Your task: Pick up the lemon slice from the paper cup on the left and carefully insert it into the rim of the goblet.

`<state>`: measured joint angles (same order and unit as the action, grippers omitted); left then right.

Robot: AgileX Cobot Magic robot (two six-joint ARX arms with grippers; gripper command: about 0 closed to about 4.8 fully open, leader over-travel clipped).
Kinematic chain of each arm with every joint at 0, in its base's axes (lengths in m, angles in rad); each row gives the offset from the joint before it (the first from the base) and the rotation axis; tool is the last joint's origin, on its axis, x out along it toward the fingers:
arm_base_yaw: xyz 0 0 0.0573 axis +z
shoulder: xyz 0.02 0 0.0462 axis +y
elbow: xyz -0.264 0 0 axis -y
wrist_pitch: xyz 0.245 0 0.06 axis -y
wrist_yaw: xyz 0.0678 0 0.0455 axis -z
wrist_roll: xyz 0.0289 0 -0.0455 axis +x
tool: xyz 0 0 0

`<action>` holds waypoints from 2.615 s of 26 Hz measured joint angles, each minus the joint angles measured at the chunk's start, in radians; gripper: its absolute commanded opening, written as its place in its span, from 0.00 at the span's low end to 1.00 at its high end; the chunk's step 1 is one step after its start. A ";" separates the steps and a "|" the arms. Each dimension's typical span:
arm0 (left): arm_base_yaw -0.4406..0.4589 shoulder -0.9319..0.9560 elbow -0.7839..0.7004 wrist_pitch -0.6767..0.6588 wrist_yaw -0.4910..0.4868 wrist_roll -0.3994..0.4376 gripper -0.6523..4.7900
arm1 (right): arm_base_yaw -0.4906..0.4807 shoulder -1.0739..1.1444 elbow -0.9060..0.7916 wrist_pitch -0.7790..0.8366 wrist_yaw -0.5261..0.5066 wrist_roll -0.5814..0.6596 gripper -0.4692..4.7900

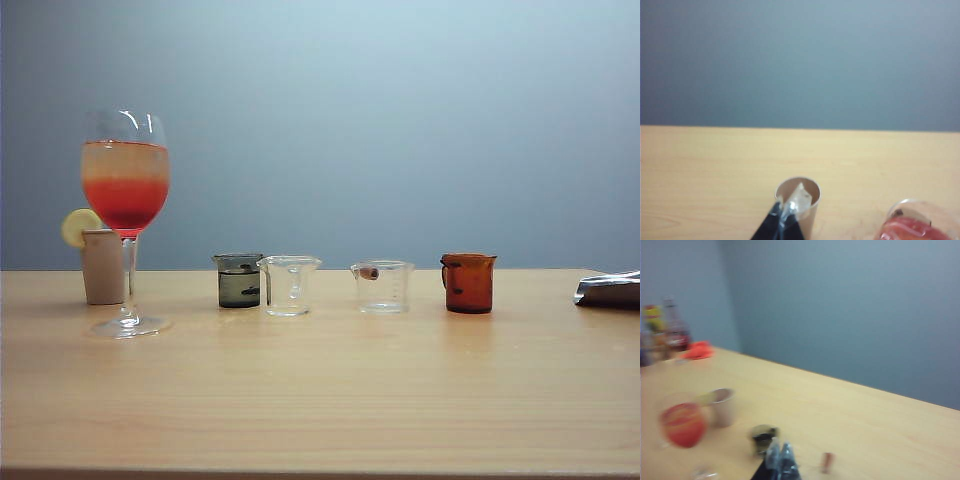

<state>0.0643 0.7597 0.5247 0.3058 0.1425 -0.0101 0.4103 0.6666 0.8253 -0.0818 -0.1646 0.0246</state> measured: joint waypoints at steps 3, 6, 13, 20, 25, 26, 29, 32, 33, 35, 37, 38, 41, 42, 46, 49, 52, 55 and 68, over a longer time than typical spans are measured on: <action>0.072 0.079 0.000 0.021 0.130 -0.006 0.11 | 0.109 0.034 0.000 0.001 0.023 -0.004 0.08; 0.117 0.150 -0.001 0.057 0.236 -0.006 0.11 | 0.175 0.058 0.000 -0.004 0.034 -0.006 0.08; 0.166 0.344 0.000 0.212 0.341 0.019 0.11 | 0.299 0.139 0.000 0.020 0.037 -0.006 0.08; 0.163 0.594 0.014 0.404 0.451 0.025 0.11 | 0.359 0.167 0.000 0.055 0.031 -0.007 0.08; 0.163 0.793 0.084 0.491 0.459 0.072 0.42 | 0.357 0.167 0.000 0.064 0.035 -0.007 0.08; 0.163 0.819 0.100 0.497 0.460 0.089 0.45 | 0.357 0.167 0.000 0.063 0.036 -0.007 0.08; 0.165 0.883 0.153 0.505 0.460 0.116 0.47 | 0.357 0.167 0.000 0.063 0.037 -0.007 0.08; 0.166 0.911 0.191 0.507 0.482 0.143 0.54 | 0.357 0.167 0.000 0.062 0.036 -0.007 0.08; 0.165 0.922 0.206 0.510 0.488 0.153 0.56 | 0.357 0.167 0.000 0.064 0.036 -0.007 0.08; 0.164 0.953 0.245 0.518 0.518 0.165 0.58 | 0.357 0.167 0.000 0.063 0.037 -0.007 0.08; 0.165 0.977 0.270 0.520 0.539 0.167 0.58 | 0.357 0.167 0.000 0.062 0.036 -0.007 0.08; 0.165 0.993 0.283 0.519 0.543 0.168 0.58 | 0.357 0.167 0.000 0.061 0.037 -0.007 0.08; 0.165 1.037 0.323 0.518 0.563 0.168 0.58 | 0.357 0.170 0.000 0.061 0.036 -0.007 0.08; 0.165 1.056 0.341 0.518 0.575 0.168 0.58 | 0.357 0.173 0.000 0.056 0.036 -0.007 0.08; 0.164 1.104 0.383 0.513 0.589 0.168 0.57 | 0.357 0.180 0.000 0.039 0.036 -0.007 0.08; 0.165 1.112 0.389 0.513 0.591 0.172 0.57 | 0.356 0.180 0.000 0.039 0.036 -0.007 0.08; 0.165 1.121 0.389 0.496 0.591 0.195 0.56 | 0.353 0.183 0.000 0.039 0.036 -0.007 0.08; 0.165 1.126 0.389 0.485 0.592 0.201 0.56 | 0.353 0.193 0.000 0.039 0.037 -0.007 0.08; 0.164 1.139 0.390 0.483 0.592 0.205 0.44 | 0.353 0.196 -0.001 0.039 0.036 -0.007 0.08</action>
<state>0.2279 1.8992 0.9146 0.7891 0.7349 0.1947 0.7631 0.8631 0.8246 -0.0433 -0.1284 0.0174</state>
